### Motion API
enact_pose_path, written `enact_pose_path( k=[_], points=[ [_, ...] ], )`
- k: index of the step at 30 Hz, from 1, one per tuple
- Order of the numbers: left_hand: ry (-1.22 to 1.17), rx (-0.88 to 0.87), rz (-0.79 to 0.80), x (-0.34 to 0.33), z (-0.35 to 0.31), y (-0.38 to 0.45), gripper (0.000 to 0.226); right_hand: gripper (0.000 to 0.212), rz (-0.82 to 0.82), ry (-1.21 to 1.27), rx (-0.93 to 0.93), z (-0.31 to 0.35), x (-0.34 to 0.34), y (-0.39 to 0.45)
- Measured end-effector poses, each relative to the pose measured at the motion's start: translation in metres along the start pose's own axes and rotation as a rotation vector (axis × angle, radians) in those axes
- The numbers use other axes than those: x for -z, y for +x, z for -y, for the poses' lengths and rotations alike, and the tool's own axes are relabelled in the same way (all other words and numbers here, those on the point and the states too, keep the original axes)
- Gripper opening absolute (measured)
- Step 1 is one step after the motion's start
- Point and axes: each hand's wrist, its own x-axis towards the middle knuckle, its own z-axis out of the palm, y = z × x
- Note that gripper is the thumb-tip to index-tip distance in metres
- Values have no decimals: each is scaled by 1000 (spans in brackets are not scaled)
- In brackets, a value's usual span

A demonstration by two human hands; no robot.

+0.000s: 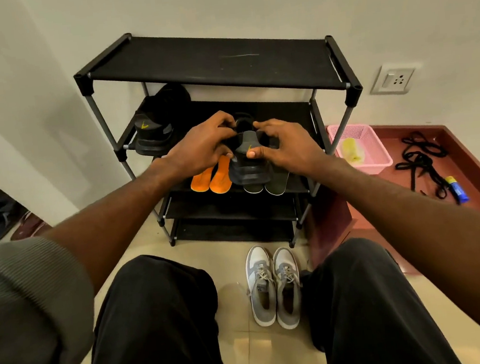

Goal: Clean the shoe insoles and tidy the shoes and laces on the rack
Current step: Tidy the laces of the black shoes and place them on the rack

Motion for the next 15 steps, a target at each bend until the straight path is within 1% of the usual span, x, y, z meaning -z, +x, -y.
enact_pose_path(
  k=[4, 5, 7, 9, 11, 13, 15],
  points=[
    [3, 17, -16, 6, -2, -7, 38, 45, -140, 87, -45, 13, -8, 2],
    [11, 34, -37, 6, -2, -10, 39, 43, -178, 98, -54, 19, -10, 4],
    [49, 96, -128, 8, 2, -21, 40, 40, -235, 123, -53, 30, -16, 11],
    [100, 198, -293, 9, 10, -37, 38, 35, -286, 126, -43, 40, -24, 21],
    [150, 337, -455, 12, 20, -53, 38, 28, -319, 133, -41, 46, -36, 32],
    [210, 488, -517, 13, 28, -65, 45, 24, -344, 158, -50, 50, -47, 43],
    [210, 629, -503, 11, 39, -75, 54, 22, -363, 190, -70, 54, -59, 58]
  ],
)
